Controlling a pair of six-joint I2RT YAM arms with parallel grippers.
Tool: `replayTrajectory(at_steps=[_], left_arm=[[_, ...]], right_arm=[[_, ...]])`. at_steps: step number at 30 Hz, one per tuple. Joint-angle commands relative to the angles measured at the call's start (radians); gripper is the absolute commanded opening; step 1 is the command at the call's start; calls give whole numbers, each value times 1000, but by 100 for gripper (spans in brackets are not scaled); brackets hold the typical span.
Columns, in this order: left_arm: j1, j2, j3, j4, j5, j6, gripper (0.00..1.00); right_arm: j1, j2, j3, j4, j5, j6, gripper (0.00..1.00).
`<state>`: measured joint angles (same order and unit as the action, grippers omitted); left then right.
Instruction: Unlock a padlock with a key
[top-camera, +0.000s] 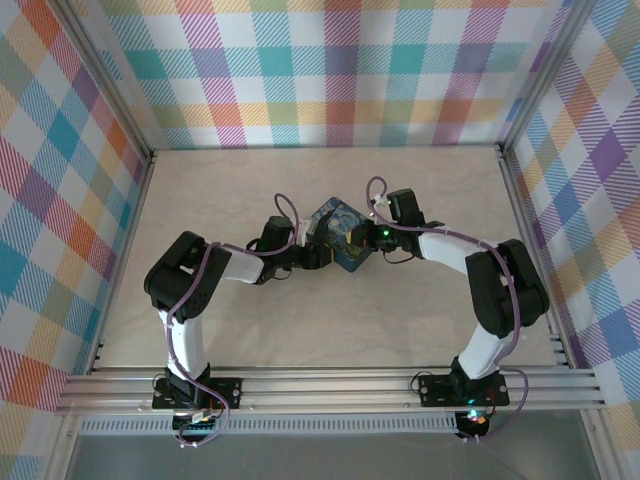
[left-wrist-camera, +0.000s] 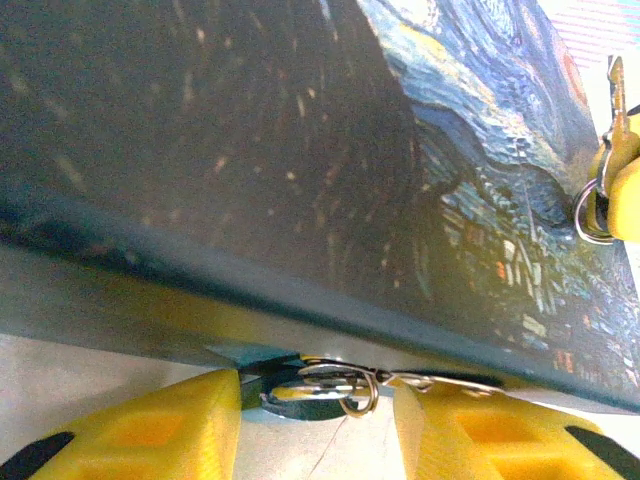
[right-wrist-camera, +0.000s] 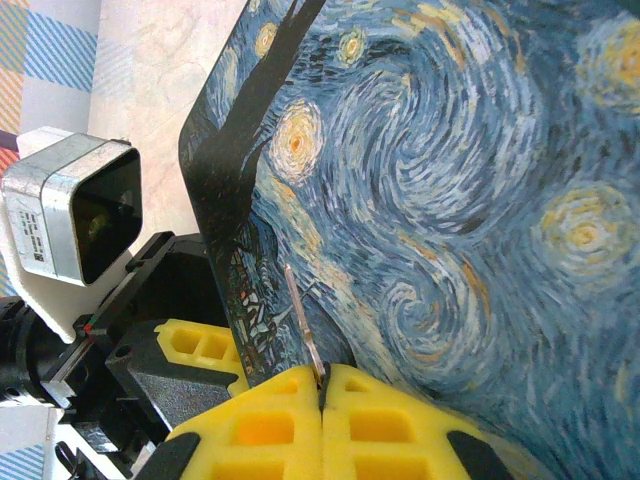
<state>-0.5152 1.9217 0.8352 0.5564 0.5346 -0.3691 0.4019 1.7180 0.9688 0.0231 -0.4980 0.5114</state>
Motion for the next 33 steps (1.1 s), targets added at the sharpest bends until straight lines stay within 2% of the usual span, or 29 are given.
replayTrajectory(at_steps=[1, 14, 24, 33], left_arm=[[-37, 23, 5, 33, 29, -16, 44], [-58, 8, -11, 54, -15, -48, 40], [-66, 10, -35, 136, -63, -154, 39], [-98, 7, -46, 142, -110, -176, 38]], right_arm=[[23, 32, -18, -73, 24, -17, 0], [29, 28, -12, -76, 24, -15, 0], [32, 23, -13, -76, 23, -12, 0], [37, 22, -12, -74, 24, -8, 0]])
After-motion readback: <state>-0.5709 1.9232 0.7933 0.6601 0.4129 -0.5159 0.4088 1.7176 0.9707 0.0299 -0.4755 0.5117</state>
